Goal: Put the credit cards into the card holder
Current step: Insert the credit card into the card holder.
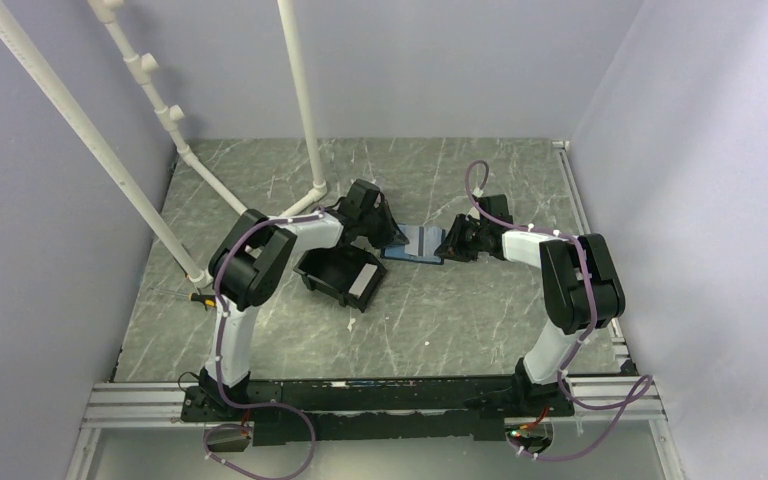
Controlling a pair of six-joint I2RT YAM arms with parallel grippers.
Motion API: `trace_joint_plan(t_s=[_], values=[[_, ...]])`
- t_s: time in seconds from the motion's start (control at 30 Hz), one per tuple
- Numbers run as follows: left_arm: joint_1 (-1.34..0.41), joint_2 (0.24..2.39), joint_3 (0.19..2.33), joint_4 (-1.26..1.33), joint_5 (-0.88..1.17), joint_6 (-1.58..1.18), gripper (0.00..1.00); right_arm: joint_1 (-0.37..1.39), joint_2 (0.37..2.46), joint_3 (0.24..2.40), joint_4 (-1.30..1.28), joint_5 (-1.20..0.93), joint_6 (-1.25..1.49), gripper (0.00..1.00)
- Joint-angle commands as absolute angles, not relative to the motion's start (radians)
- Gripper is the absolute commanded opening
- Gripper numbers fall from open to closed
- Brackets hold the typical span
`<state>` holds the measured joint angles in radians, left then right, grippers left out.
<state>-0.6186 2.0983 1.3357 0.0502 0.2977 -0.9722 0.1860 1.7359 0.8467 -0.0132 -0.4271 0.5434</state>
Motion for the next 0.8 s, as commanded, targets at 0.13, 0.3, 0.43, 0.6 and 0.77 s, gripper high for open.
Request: trace_joint_plan(t_s=[0.13, 0.3, 0.43, 0.6, 0.77], values=[[-0.621, 2.141, 1.419, 0.005, 0.441, -0.848, 0.00, 0.193, 1.733, 0.852, -0.062, -0.416, 0.503, 0.24], [-0.620, 2.156, 1.429, -0.021, 0.491, -0.815, 0.00, 0.181, 1.712, 0.882, -0.077, -0.425, 0.501, 0.31], [-0.614, 2.182, 1.450, -0.036, 0.534, -0.799, 0.00, 0.154, 1.706, 0.899, -0.069, -0.447, 0.501, 0.33], [-0.601, 2.179, 1.440, -0.031, 0.552, -0.795, 0.00, 0.131, 1.738, 0.931, -0.069, -0.469, 0.485, 0.35], [-0.594, 2.198, 1.445, -0.012, 0.566, -0.808, 0.00, 0.133, 1.786, 0.938, -0.029, -0.515, 0.503, 0.34]])
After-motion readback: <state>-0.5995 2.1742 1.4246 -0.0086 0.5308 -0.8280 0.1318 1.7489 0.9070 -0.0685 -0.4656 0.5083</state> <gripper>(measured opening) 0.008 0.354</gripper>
